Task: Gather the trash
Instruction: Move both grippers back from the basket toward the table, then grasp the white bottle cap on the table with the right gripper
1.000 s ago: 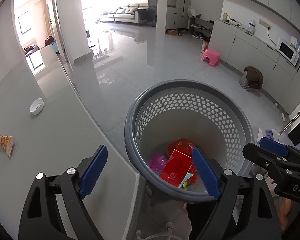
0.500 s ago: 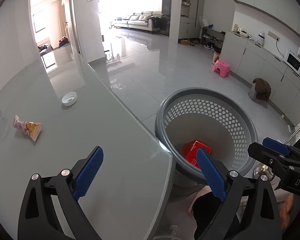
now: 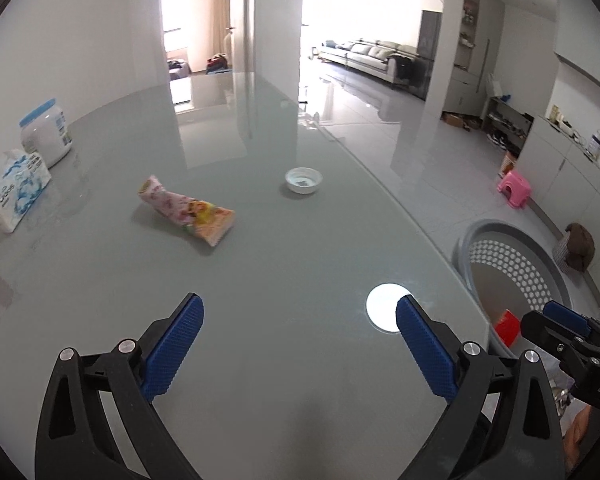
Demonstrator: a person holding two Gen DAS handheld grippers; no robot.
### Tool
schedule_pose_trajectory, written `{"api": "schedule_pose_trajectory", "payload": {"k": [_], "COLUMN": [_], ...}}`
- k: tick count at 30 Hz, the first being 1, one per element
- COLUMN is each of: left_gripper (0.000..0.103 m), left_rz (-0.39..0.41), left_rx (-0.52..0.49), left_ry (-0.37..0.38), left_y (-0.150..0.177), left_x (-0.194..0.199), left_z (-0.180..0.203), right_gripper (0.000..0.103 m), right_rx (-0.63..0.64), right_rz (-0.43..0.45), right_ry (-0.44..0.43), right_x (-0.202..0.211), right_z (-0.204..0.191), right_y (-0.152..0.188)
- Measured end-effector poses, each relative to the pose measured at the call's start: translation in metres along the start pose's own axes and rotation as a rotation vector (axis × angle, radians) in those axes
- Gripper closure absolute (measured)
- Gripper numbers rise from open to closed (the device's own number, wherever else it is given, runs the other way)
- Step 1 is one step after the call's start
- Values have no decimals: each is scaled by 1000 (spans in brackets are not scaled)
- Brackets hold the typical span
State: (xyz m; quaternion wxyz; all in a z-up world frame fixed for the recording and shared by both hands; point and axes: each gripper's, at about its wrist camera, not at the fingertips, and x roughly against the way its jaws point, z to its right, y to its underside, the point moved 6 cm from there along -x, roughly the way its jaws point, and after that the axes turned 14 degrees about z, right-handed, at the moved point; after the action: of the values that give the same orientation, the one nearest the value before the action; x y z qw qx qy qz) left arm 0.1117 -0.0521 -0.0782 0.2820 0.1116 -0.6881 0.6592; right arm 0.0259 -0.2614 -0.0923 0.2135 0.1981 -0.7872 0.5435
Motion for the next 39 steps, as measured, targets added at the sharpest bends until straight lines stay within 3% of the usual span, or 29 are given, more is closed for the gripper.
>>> {"api": "schedule_pose_trajectory", "payload": {"k": [4, 9, 17, 28, 39], "left_gripper": [8, 8, 8, 8, 8], "left_rz": [21, 32, 36, 12, -12], "left_rx": [60, 164, 191, 189, 215], "left_ry": [-112, -194, -290, -315, -320], "left_y": [-11, -22, -33, -36, -31], "left_x": [-10, -29, -60, -89, -96], "left_z": [-45, -91, -115, -121, -130], "right_gripper": [27, 27, 27, 27, 28], "right_rx": [45, 119, 178, 240, 336], "right_rz": [-8, -15, -39, -136, -154], "right_ry": [-46, -80, -114, -148, -102], "right_x": [-26, -65, -130, -202, -242], "right_z": [-27, -60, -86, -111, -129], "right_y": [-9, -24, -53, -60, -60]}}
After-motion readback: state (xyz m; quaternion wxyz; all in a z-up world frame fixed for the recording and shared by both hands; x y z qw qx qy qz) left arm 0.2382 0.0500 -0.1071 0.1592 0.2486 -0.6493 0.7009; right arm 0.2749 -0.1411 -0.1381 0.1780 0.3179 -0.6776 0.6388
